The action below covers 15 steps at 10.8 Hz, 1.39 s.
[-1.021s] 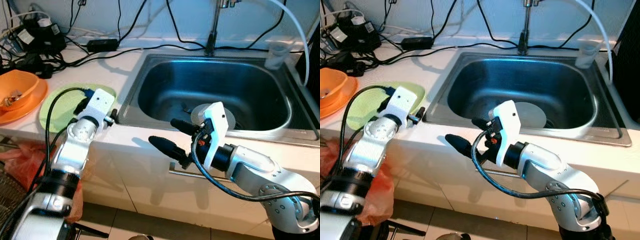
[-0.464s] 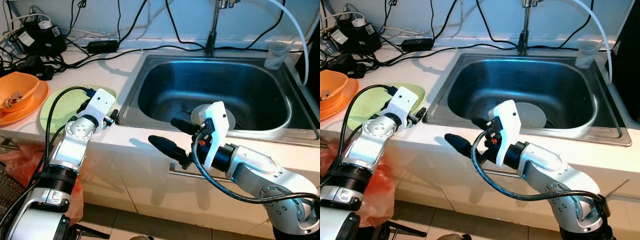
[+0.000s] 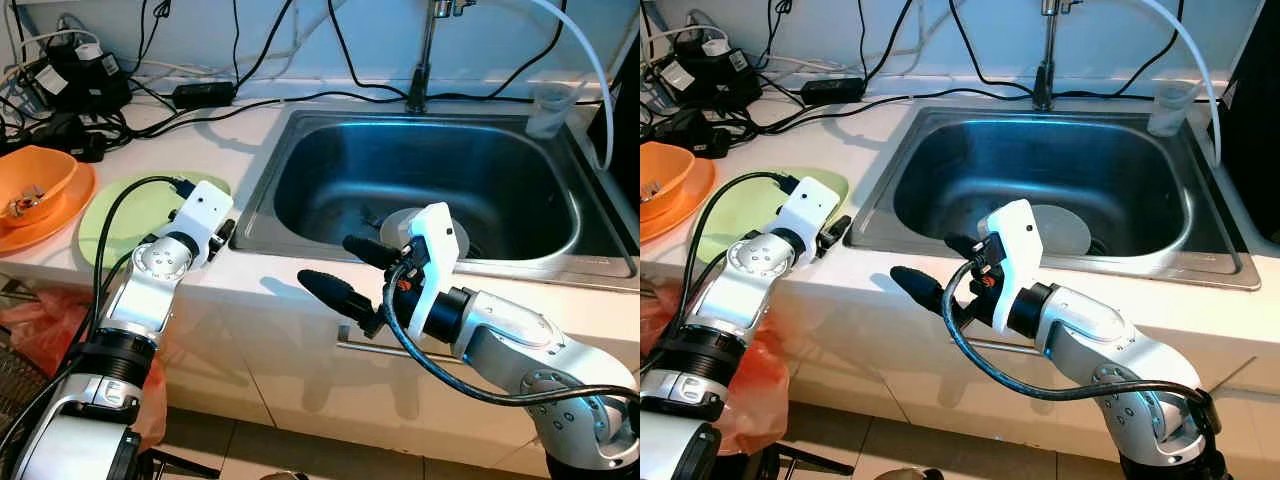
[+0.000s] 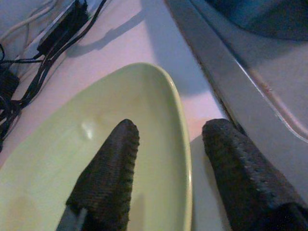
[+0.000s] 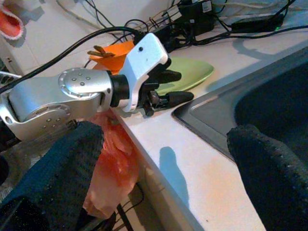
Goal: Kitchen organization
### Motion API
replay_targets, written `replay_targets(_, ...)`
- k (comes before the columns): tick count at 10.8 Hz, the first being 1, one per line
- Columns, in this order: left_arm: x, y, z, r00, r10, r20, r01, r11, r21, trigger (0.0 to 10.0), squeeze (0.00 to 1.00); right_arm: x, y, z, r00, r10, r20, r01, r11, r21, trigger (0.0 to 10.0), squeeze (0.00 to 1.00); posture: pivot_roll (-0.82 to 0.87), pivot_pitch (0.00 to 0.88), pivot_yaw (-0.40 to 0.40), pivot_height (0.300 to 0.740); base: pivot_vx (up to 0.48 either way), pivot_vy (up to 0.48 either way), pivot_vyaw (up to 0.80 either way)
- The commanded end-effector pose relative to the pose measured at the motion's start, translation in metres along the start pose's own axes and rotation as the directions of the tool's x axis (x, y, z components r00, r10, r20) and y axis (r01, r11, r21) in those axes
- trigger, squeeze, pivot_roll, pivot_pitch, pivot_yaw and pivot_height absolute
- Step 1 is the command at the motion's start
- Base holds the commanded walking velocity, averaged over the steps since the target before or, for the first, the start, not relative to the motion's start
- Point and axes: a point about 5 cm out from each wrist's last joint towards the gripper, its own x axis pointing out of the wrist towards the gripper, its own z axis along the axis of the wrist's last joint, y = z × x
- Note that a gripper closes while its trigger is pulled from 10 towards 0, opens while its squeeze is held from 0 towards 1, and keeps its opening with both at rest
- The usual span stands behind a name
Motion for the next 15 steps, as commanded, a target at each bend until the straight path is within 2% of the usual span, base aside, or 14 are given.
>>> replay_targets(1,-0.001,-0.011,-0.030,0.990,-0.056,-0.126,0.054,0.998,-0.014,0.0,0.00,-0.001,0.002,0.003,1.000,0.002,0.007,-0.002,1.000,-0.009,10.0,0.00,-0.01,0.037,0.083,0.740,0.000,0.000,0.00)
replay_targets(9,0.000,-0.011,-0.033,0.994,-0.032,-0.107,0.033,0.999,0.010,0.0,0.00,-0.001,0.000,0.002,1.000,-0.006,0.006,0.006,1.000,-0.007,10.0,0.00,-0.01,0.034,0.082,0.740,0.000,0.000,0.00)
replay_targets(15,0.001,-0.003,-0.012,0.995,0.078,0.063,-0.079,0.997,0.013,0.0,0.00,0.000,0.000,0.003,1.000,-0.010,0.008,0.010,1.000,-0.006,10.0,0.00,-0.02,0.033,0.082,0.740,0.000,0.000,0.00)
